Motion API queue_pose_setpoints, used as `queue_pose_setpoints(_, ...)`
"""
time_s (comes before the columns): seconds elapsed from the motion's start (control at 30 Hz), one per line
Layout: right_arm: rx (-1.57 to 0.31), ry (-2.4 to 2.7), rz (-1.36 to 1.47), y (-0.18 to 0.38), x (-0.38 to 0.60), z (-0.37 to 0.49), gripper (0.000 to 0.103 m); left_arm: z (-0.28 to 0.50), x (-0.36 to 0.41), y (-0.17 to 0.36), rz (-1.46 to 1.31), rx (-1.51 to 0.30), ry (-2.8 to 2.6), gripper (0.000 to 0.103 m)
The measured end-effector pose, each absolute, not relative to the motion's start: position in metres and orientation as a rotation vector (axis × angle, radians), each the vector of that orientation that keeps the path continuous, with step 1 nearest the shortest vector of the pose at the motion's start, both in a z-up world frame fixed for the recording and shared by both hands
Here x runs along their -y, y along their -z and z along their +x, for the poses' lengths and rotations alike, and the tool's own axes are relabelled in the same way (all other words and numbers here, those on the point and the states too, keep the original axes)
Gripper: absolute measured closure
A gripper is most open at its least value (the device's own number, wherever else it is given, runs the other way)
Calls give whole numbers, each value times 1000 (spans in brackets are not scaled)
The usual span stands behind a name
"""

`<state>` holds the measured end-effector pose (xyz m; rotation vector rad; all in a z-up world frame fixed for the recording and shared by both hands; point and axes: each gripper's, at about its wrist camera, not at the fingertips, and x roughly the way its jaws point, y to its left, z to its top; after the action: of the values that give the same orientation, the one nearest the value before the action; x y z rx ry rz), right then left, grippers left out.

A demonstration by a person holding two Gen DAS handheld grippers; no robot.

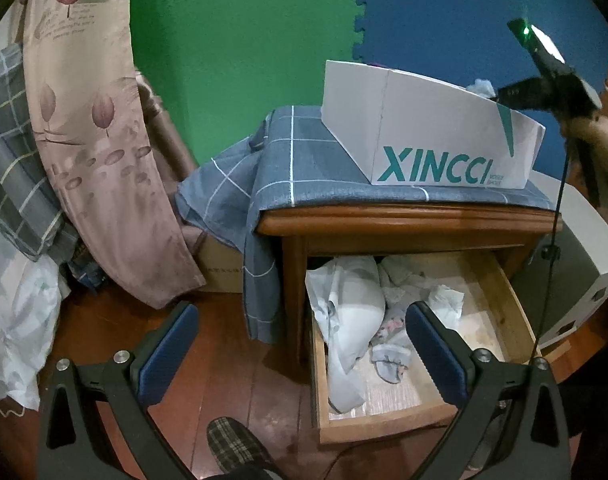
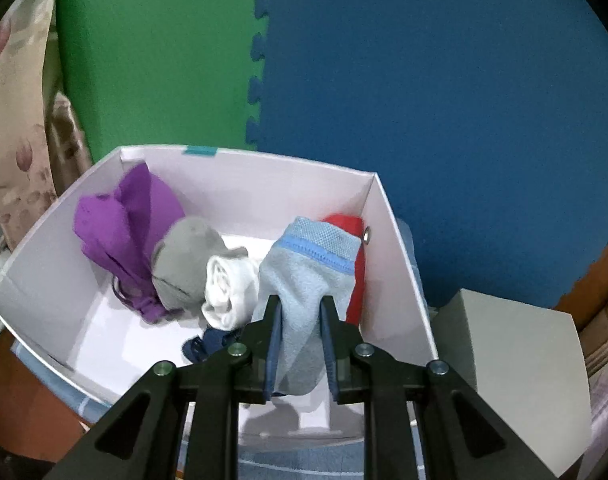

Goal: Take underwear out of drawer
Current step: 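Lift the light blue sock with the right tool over the shoe box, then open the right tool to drop the light blue sock into the box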

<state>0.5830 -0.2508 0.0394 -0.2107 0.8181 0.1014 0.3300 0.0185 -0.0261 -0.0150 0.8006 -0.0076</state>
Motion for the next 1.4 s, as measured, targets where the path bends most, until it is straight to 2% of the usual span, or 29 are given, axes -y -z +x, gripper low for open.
queue_pose_setpoints(0.3,-840,-100,-106,-25,262,586,84,330,-18,28,8,-812,7,1)
queue_pose_setpoints(1.1,-821,-85,-98,-21,260,589,82,333,-10,36,38,-835,14,1)
queue_pose_setpoints(1.27,-808,-103,-89,-21,264,589,74,332,-8,38,44,-838,15,1)
queue_pose_setpoints(1.33,-798,-107,-84,-23,265,587,68,332,-8,38,48,-838,15,1)
queue_pose_setpoints(1.37,-782,-116,-81,-26,266,584,60,331,-7,38,51,-835,16,1)
queue_pose_setpoints(1.4,-722,-120,-85,-37,268,575,60,330,-7,38,54,-831,17,1)
